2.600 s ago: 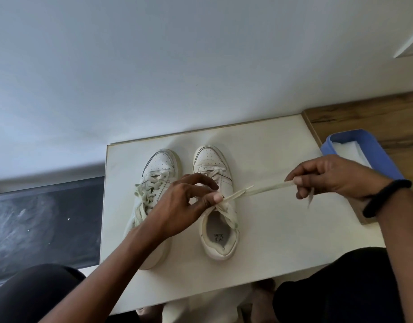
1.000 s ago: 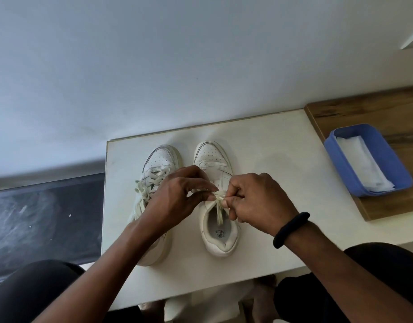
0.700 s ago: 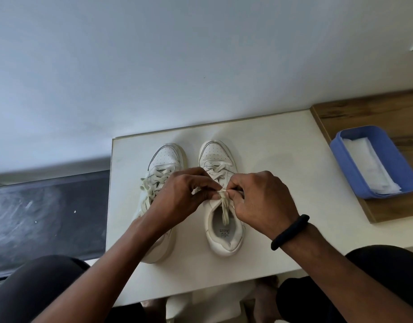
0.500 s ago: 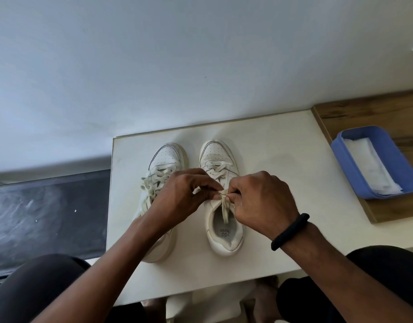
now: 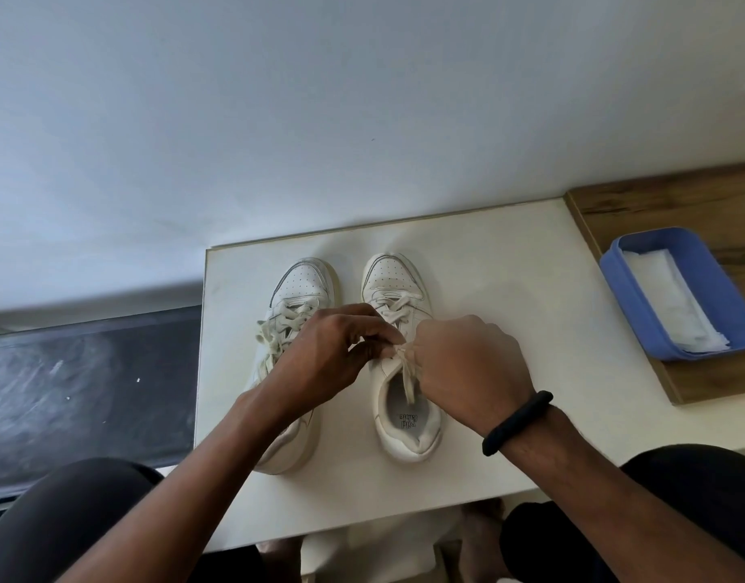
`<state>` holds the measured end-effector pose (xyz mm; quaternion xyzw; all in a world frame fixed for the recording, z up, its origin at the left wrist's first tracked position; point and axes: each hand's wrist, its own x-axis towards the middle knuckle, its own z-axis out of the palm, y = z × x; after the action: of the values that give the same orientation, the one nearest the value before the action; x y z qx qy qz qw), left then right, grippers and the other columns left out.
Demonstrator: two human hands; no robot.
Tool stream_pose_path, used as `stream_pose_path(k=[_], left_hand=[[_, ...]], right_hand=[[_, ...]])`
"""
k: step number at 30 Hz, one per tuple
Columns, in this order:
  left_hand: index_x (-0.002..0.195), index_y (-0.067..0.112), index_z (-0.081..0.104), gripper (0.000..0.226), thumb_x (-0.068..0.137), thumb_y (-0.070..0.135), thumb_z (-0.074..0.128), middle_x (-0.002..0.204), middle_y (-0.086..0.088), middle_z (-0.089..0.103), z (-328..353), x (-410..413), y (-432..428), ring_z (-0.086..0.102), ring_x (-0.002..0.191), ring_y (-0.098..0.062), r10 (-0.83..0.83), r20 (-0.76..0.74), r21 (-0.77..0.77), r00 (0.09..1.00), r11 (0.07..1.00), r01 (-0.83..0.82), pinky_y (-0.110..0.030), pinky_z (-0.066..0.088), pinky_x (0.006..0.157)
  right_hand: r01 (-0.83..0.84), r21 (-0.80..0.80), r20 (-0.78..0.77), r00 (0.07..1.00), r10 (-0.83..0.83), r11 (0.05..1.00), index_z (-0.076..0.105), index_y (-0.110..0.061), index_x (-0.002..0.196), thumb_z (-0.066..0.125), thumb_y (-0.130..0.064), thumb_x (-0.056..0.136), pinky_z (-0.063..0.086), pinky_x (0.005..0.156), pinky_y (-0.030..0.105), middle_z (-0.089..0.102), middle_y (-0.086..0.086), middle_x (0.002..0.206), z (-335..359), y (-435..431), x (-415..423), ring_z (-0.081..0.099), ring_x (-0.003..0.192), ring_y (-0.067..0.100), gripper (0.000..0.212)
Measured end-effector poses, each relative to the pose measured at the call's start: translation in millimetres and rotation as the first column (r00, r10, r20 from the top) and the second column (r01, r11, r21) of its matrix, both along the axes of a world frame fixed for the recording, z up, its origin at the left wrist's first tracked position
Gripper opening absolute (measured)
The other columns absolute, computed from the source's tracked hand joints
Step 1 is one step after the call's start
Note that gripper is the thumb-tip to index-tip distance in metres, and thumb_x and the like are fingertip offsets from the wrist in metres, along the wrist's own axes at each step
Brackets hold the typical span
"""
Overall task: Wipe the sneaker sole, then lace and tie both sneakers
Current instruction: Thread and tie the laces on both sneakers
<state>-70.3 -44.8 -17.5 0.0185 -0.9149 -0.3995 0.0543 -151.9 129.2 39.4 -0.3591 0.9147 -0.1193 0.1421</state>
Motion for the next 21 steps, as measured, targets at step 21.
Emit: stream_pose_path(k=[21], left_hand=[[0.102, 0.022, 0.080, 0.010, 0.093, 0.019, 0.077, 0.094, 0.011, 0.076, 6.9, 1.5, -0.4, 0.069, 0.088, -0.004, 0.010, 0.071, 0.037, 0.997, 0.999, -0.013, -0.022, 0.054, 0.079]], right_hand=[[0.112, -0.028, 0.029, 0.993, -0.112, 0.993, 0.060, -0.020, 0.090, 0.055, -0.040, 0.096, 0.043, 0.062, 0.028, 0.067, 0.003, 0.084, -11.9, -8.8, 10.4, 0.067, 0.079, 0.025, 0.021]])
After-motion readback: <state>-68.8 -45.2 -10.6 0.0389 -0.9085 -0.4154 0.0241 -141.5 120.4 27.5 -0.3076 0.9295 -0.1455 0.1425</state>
